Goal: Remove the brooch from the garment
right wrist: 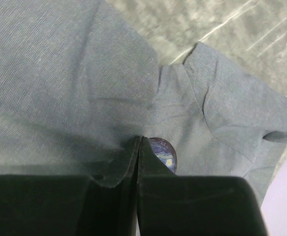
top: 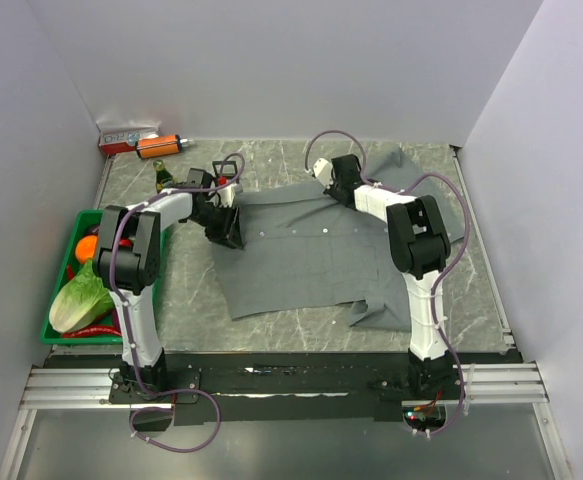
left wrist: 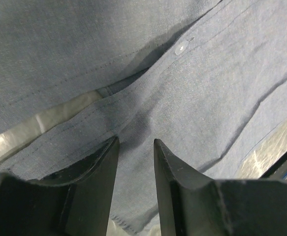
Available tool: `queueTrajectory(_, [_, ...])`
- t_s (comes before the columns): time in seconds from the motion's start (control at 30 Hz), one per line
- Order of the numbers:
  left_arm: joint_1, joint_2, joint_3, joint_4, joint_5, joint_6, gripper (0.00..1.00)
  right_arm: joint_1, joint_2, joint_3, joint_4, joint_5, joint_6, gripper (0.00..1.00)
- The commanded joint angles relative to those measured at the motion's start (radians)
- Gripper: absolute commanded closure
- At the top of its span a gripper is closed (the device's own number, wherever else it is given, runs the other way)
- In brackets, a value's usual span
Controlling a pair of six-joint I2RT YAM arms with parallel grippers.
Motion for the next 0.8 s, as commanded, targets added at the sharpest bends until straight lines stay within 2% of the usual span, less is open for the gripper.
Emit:
queueTrajectory(0.0, [0.008,-0.047,-0.050,-0.091,-0.057,0.070,0.59,0.033,-0.137,-0.038,-0.161,-0.111,0.035,1.00])
queueTrajectory(0.13, [0.017,-0.132,-0.104,-0.089,-0.033,0.128,0.60,0.103,-0.252,-0.055,-0.250,-0.262,0.155,1.00])
queueTrajectory(0.23, [0.007,-0.217,-0.131,-0.031,0.030,0.159,0.59,0.102,-0.321,-0.041,-0.271,-0.331,0.268,1.00])
queueTrajectory(0.3, [-0.006,-0.237,-0.127,0.003,0.056,0.157,0.59,0.081,-0.346,-0.046,-0.251,-0.305,0.278,0.87])
queueTrajectory(0.43, [-0.055,-0.176,-0.050,-0.031,0.061,0.160,0.60,0.012,-0.346,-0.069,-0.239,-0.290,0.187,0.69])
queueTrajectory(0.53, [-0.067,-0.107,-0.038,-0.065,0.033,0.176,0.61,-0.045,-0.309,-0.063,-0.280,-0.270,0.046,0.69])
queueTrajectory(0.77, [-0.064,-0.103,-0.122,-0.062,-0.112,0.262,0.63,-0.165,-0.262,-0.128,-0.314,-0.206,-0.021,0.71])
